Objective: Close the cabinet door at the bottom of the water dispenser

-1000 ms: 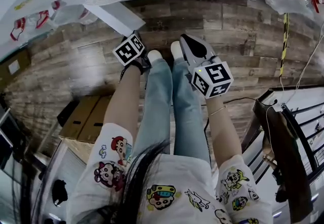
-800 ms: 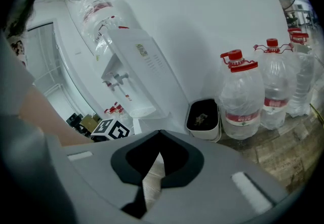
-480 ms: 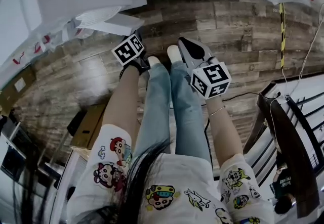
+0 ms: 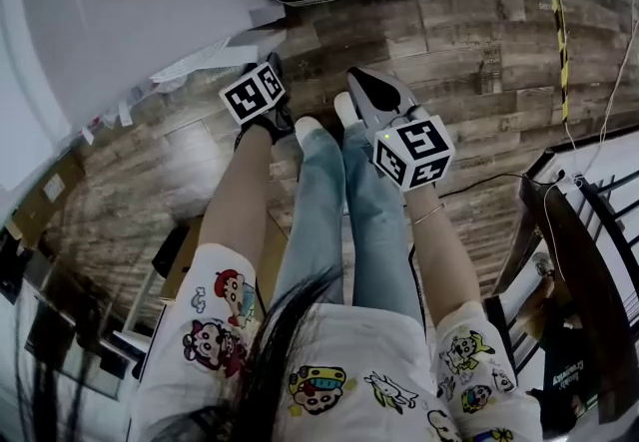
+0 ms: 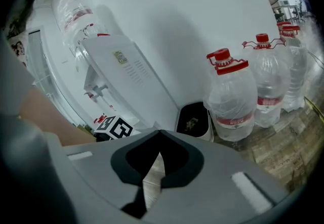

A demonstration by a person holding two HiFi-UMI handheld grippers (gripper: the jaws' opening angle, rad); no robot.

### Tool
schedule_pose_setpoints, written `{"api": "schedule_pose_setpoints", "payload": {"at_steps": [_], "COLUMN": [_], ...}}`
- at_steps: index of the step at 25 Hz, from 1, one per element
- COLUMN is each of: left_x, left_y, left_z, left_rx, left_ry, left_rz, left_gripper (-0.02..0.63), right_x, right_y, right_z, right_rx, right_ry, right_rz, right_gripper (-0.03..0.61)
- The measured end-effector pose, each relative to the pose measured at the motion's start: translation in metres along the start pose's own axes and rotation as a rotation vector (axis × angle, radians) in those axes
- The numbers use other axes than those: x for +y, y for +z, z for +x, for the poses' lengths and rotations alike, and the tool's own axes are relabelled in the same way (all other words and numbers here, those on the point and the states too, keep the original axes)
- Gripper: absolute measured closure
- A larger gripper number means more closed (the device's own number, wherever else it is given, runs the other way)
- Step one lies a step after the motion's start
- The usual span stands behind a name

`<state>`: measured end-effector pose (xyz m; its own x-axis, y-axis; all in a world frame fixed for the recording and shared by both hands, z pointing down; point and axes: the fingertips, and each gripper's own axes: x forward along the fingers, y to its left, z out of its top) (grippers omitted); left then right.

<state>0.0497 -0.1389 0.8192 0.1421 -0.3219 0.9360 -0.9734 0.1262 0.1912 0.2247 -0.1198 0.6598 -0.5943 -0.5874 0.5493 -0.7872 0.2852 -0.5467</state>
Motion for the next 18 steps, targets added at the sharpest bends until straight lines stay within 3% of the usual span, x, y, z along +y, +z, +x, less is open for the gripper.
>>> {"api": "schedule_pose_setpoints", "payload": {"at_steps": [5, 18], "left_x": [-0.010, -0.026], "left_y": [0.020, 0.043], "left_z": [0.012, 0.030], "left_rx": [0.010, -0.001], "left_ry": [-0.039, -0.077], "left_rz": [0.084, 0.127], "left_gripper": [0.420, 0.413], "right_x": [-0.007, -0.020], "right_y": [0.000, 0.005], "right_z": [0.003, 0.006], "right_rx": [-0.003, 0.000], "right_ry": [-0.018, -0.018], "right_rz": [0.026, 0.036], "right_gripper": [0.568, 0.568]}}
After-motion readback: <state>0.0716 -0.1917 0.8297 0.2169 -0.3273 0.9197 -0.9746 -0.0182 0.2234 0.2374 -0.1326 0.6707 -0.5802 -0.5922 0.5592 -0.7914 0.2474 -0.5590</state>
